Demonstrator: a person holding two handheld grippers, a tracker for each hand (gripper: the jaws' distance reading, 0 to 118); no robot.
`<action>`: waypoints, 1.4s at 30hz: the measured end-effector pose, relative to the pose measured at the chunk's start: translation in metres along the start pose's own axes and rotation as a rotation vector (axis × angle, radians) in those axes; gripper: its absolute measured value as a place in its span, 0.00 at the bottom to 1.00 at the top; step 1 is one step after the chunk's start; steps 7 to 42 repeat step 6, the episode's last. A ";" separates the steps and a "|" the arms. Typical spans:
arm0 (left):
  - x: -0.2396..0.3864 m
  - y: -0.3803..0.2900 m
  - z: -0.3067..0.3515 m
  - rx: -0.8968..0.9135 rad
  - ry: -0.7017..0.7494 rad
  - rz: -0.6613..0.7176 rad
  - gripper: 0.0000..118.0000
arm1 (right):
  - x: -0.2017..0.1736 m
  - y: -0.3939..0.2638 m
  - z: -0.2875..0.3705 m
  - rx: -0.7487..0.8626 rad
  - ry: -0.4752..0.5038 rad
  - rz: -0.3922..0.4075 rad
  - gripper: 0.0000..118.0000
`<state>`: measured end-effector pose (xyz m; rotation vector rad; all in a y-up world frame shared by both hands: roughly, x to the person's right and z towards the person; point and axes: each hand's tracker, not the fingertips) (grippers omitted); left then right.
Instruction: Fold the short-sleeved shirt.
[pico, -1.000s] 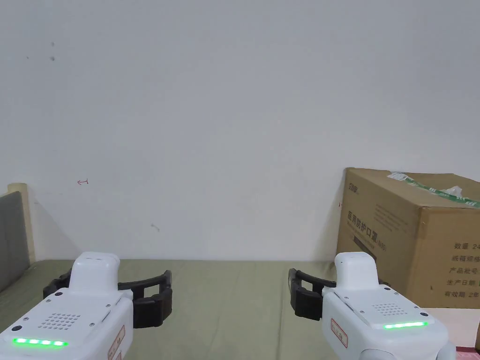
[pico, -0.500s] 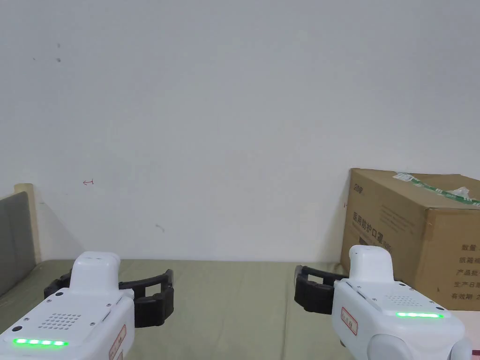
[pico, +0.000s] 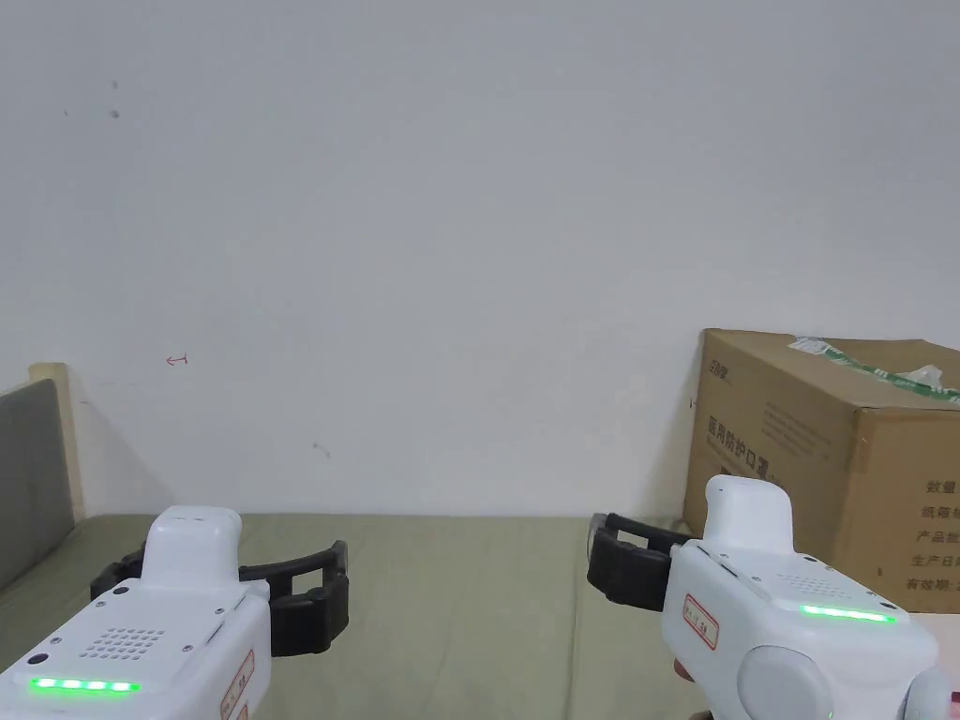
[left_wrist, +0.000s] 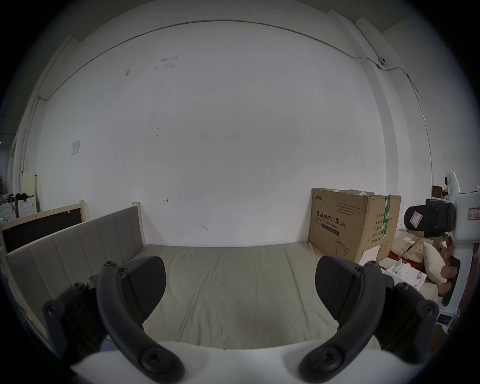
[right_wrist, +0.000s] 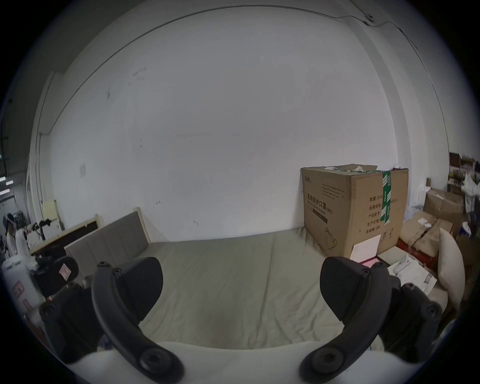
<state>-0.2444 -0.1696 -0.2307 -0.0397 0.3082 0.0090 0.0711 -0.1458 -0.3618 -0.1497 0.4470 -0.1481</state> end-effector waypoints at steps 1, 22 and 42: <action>0.000 0.000 0.000 0.000 0.000 0.001 0.98 | 0.001 -0.001 0.001 0.003 0.000 -0.004 1.00; 0.001 0.001 0.001 0.001 0.002 -0.002 0.98 | 0.008 0.001 0.002 -0.024 -0.014 -0.014 1.00; 0.001 0.001 0.001 0.001 0.002 -0.002 0.98 | 0.008 0.001 0.002 -0.024 -0.014 -0.014 1.00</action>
